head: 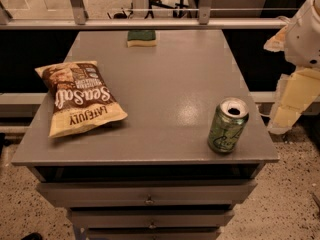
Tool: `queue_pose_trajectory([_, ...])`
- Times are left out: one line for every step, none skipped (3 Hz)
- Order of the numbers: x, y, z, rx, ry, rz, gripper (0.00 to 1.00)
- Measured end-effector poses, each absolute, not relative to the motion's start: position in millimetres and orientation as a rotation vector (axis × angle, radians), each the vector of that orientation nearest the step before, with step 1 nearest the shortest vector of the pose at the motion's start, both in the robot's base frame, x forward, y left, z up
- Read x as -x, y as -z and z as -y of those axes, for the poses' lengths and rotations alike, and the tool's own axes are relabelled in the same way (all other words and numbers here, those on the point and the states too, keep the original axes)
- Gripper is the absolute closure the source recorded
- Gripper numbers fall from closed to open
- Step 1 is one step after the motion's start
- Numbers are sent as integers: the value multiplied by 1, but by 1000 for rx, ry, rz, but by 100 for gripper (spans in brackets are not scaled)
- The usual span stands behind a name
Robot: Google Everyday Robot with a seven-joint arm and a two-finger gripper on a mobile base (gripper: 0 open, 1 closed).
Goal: Move brown chip bag near sponge
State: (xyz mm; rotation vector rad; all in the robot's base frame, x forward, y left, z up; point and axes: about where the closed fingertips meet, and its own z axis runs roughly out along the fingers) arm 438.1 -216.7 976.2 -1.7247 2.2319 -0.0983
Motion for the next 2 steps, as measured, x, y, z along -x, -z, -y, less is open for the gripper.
queue_pose_trajectory([-442, -977, 212, 1720, 83, -2218, 0])
queue_pose_trajectory([-470, -972, 181, 1704, -43, -2145, 0])
